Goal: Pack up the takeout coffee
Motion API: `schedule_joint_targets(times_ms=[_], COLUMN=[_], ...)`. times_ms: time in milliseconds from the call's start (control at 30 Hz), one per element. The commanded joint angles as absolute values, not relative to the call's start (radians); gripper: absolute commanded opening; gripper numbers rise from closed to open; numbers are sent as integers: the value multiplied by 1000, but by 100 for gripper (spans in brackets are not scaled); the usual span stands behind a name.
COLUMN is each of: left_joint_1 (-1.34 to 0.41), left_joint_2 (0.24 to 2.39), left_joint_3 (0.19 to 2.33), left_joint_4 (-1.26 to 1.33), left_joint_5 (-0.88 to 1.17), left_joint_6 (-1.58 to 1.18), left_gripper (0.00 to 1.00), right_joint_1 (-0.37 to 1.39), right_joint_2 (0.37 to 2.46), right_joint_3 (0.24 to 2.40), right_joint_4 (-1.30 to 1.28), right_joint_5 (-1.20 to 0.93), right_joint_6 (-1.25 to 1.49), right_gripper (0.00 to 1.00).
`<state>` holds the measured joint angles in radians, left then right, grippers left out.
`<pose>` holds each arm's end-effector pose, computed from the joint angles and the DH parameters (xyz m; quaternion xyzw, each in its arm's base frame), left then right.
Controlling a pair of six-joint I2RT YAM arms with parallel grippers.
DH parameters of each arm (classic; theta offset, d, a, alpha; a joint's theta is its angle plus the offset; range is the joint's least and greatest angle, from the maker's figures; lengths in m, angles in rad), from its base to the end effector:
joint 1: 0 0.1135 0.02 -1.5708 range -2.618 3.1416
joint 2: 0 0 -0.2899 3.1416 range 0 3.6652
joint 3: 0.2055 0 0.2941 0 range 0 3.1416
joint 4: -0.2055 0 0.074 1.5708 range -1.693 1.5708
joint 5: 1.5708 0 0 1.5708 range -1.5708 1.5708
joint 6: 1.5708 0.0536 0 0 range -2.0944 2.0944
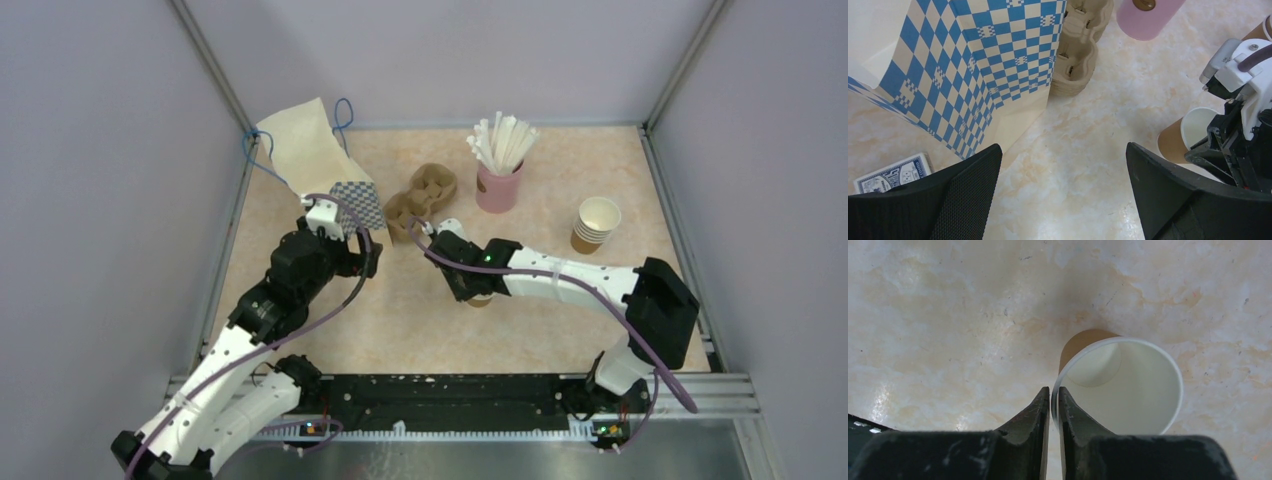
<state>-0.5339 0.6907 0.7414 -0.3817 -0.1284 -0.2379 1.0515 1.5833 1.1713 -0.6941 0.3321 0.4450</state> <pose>0.1768 -0.0965 0.3314 0.0829 0.8089 -0.1698 0.5568 0.1975 0.3102 0.2316 -0.2503 0.9273 0.0366 0.2759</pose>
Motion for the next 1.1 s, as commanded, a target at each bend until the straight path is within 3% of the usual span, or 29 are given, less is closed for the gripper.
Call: schedule_joint_targets(times_ms=[0,200,600,700,867,1067], left_joint_1=[-535,-534,-519,-446,-175,-50], left_joint_2=[699,693,772,827,844,834], left_joint_3=[768,768,942,976,936,906], left_joint_4=[-382,-401,-602,-652,-688,-826], left_joint_5=[-158,-292,-615,-574,-307,-391], left_joint_6=[-259,-382,-674,-721,-805,-944], left_gripper=[99,99,99,99,96,95], right_joint_1=[1062,1062,1062,1062,1062,1062], right_joint_2=[1538,1451,1205,1164,1111,1068], right_joint_3=[1194,1248,1179,1166,1126,1085], right_joint_4=[-670,-703,-663,-659,-651,-631], right_joint_5=[352,338,433,452,462,462], right_joint_6=[459,429,377,375,368,365], right_gripper=[15,22,22,22,22,22])
